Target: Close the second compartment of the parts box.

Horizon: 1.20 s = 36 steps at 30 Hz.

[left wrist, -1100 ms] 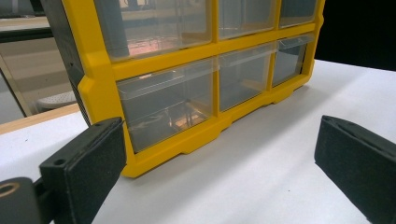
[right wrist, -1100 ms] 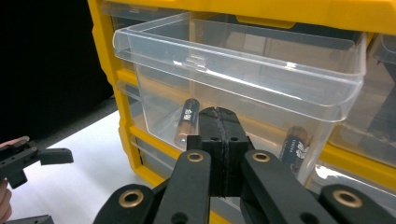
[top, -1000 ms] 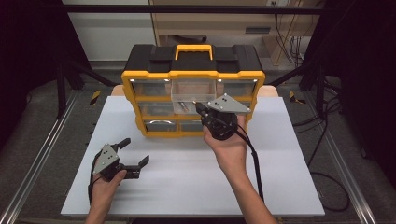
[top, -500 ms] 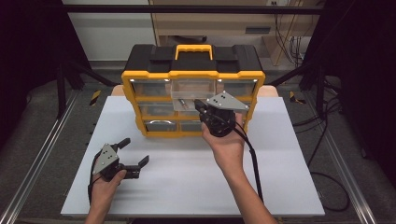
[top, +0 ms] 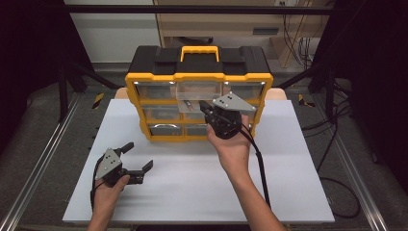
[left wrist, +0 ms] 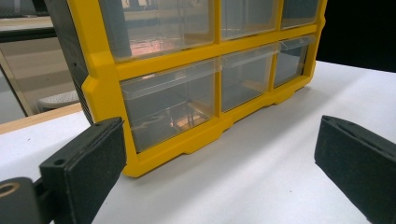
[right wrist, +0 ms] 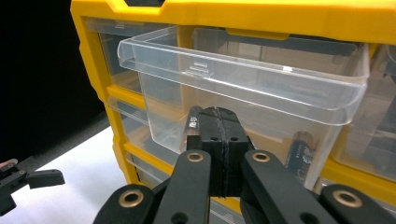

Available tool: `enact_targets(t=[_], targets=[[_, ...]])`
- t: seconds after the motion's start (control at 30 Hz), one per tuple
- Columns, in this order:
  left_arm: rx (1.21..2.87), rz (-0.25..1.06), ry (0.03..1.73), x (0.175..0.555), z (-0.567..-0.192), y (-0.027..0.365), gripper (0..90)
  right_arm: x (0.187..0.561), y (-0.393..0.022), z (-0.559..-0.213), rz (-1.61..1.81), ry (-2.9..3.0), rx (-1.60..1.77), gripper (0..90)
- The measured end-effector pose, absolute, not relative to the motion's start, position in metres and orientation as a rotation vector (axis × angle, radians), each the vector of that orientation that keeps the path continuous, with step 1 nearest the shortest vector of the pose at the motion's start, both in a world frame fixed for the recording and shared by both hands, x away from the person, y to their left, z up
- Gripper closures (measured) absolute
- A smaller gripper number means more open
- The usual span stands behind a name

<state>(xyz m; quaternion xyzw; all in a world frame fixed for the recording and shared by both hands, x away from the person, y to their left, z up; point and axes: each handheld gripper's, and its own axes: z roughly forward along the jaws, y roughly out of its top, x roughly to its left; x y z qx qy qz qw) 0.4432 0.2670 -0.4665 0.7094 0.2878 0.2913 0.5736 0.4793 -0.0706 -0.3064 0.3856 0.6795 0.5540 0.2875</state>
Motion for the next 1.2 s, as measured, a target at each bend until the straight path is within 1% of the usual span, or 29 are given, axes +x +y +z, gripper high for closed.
enact_targets(t=[1.2], targets=[[1.656, 0.683, 0.679, 0.444, -0.466, 0.268, 1.9, 0.492, -0.072, -0.307, 1.507, 1.777, 1.09, 90.0]])
